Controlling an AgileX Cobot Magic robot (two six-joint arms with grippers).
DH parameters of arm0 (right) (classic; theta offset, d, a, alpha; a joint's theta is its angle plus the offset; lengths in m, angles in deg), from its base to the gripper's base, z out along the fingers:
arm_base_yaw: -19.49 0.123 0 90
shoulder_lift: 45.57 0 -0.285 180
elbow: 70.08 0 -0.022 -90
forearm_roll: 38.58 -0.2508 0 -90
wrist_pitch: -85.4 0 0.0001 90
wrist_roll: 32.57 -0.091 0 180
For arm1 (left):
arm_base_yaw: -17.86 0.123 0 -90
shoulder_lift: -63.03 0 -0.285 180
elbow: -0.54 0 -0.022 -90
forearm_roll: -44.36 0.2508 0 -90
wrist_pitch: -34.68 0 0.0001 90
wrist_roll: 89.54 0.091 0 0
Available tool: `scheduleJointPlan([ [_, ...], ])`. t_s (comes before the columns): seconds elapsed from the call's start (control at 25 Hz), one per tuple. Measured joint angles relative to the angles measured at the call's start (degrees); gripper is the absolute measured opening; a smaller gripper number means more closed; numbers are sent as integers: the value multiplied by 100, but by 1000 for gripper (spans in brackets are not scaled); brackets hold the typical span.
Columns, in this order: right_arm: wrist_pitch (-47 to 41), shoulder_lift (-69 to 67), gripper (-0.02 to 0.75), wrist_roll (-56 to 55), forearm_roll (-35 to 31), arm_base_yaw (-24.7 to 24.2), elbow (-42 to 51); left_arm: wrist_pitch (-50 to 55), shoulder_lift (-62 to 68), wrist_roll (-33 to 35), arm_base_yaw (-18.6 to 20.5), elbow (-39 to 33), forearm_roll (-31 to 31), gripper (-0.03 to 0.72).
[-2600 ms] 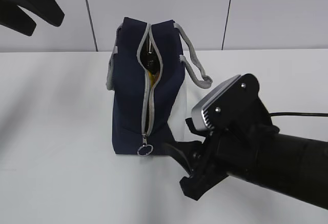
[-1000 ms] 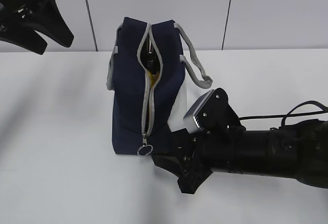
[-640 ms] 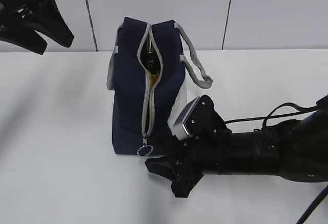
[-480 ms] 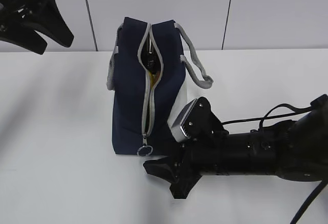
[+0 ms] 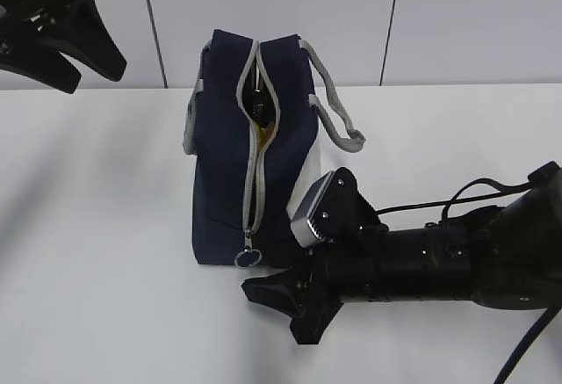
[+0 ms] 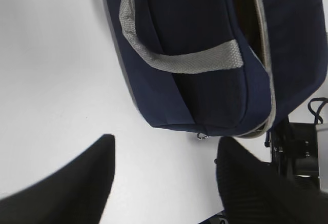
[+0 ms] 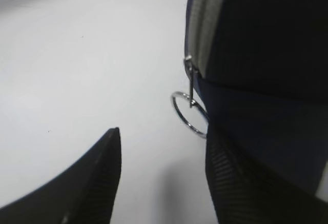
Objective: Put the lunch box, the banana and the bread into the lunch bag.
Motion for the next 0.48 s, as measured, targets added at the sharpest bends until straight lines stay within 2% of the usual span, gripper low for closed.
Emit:
scheduleJointPlan([
  [0.28, -58, 0, 393, -40, 194, 0, 0, 0, 0, 2, 0, 0, 5, 434],
  [0.48, -58, 0, 391, -48, 48, 0, 0, -3, 0, 2, 0, -7, 5, 434],
])
